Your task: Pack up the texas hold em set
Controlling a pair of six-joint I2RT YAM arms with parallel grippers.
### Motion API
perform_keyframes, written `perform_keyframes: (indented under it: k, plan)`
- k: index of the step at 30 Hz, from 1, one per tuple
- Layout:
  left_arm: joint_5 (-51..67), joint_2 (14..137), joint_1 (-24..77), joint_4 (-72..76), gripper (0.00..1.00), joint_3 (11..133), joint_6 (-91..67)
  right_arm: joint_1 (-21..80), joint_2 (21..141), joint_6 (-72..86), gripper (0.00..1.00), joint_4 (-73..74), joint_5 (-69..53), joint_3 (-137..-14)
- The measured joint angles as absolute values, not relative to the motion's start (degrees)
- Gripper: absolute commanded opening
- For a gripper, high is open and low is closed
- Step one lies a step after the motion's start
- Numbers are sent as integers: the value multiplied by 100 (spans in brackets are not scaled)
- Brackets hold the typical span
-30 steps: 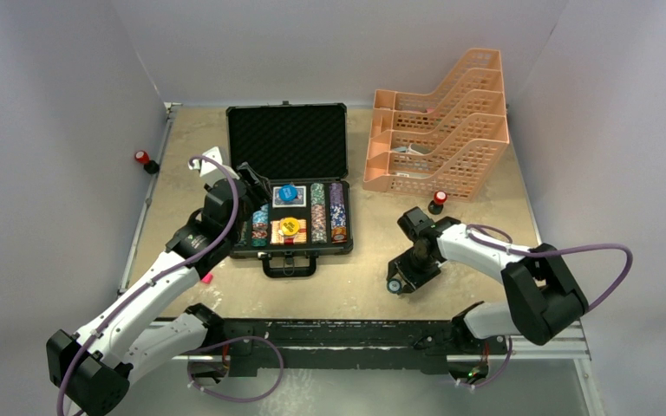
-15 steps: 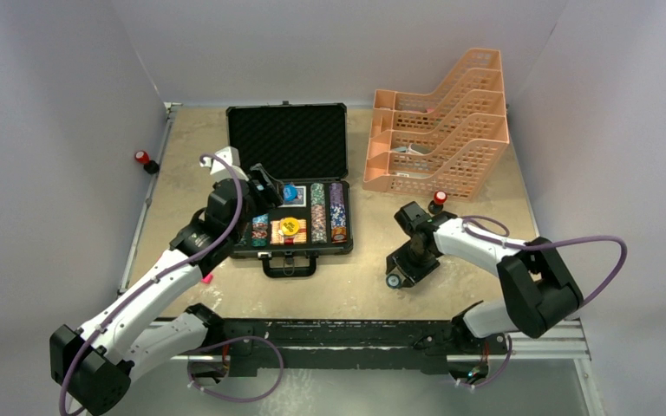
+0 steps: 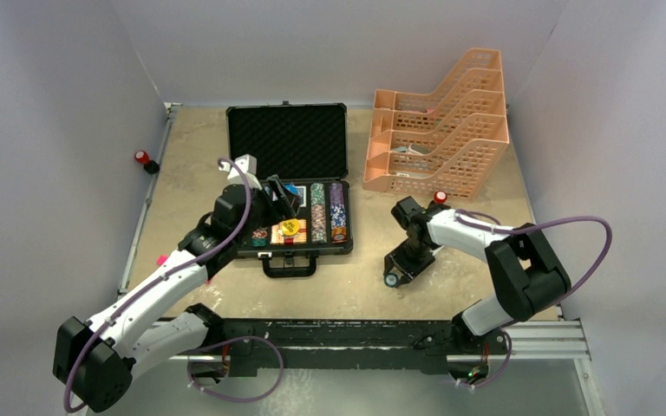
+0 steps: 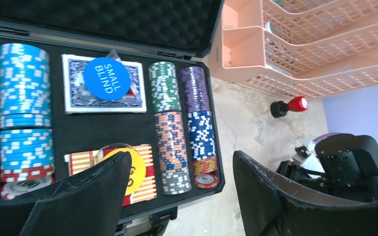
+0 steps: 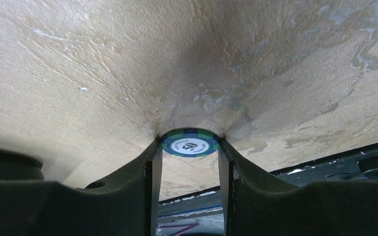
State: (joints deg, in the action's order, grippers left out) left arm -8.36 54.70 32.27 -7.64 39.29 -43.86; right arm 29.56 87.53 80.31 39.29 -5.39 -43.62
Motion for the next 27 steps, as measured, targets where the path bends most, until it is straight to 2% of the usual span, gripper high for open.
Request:
perform_keyframes:
  k: [6,11,23,27]
  plan:
    - [-478,5594,3382,-309,74,3662,-4438,2969,8639,7852,34,3868,-484,-4359]
    - [-416,5889,4058,285,73,3435,-4499,2978,8534,7553,34,3651,-287,-4453]
    - [14,6855,4759,2589,64,2596,-4753,2978,7931,7026,34,3345,-480,-4748]
    - [115,7229,4963,3299,56,2510,-4786,2978,7647,6914,34,3199,-650,-4762]
